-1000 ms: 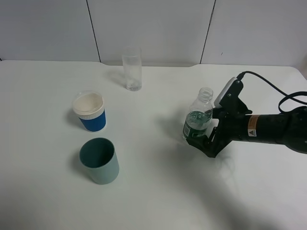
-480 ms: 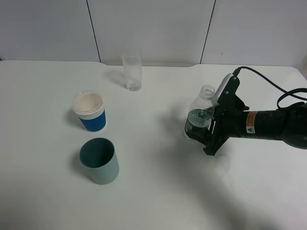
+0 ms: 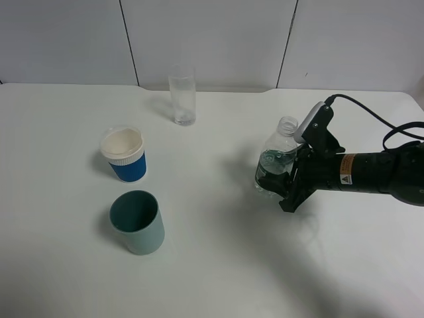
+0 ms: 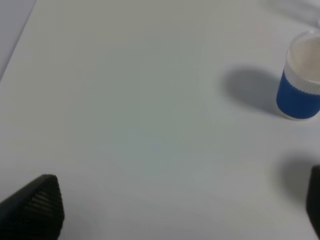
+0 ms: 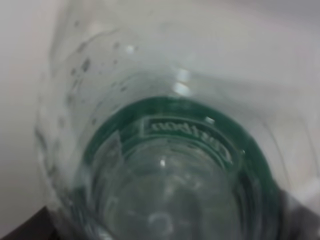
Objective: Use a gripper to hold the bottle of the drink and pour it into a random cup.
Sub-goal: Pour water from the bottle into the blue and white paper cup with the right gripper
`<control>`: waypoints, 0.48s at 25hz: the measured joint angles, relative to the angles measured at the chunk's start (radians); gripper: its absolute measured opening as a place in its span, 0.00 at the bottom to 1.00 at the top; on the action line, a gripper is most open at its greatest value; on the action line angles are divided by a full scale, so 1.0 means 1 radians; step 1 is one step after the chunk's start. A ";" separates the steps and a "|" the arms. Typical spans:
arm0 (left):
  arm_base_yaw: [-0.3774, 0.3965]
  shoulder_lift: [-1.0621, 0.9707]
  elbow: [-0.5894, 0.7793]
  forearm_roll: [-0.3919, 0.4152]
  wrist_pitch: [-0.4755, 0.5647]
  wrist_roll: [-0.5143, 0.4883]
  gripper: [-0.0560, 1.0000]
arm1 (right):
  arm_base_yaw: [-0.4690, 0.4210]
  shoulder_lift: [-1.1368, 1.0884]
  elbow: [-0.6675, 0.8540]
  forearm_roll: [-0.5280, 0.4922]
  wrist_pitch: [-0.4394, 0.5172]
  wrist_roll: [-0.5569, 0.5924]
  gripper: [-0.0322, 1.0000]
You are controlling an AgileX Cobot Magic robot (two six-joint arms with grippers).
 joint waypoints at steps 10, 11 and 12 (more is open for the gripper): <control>0.000 0.000 0.000 0.000 0.000 0.000 0.98 | 0.000 -0.015 0.000 0.076 -0.021 0.025 0.58; 0.000 0.000 0.000 0.000 0.000 0.000 0.98 | 0.000 -0.024 0.000 0.080 -0.025 0.026 0.58; 0.000 0.000 0.000 0.000 0.000 0.000 0.98 | 0.000 -0.032 0.000 0.084 -0.028 0.026 0.58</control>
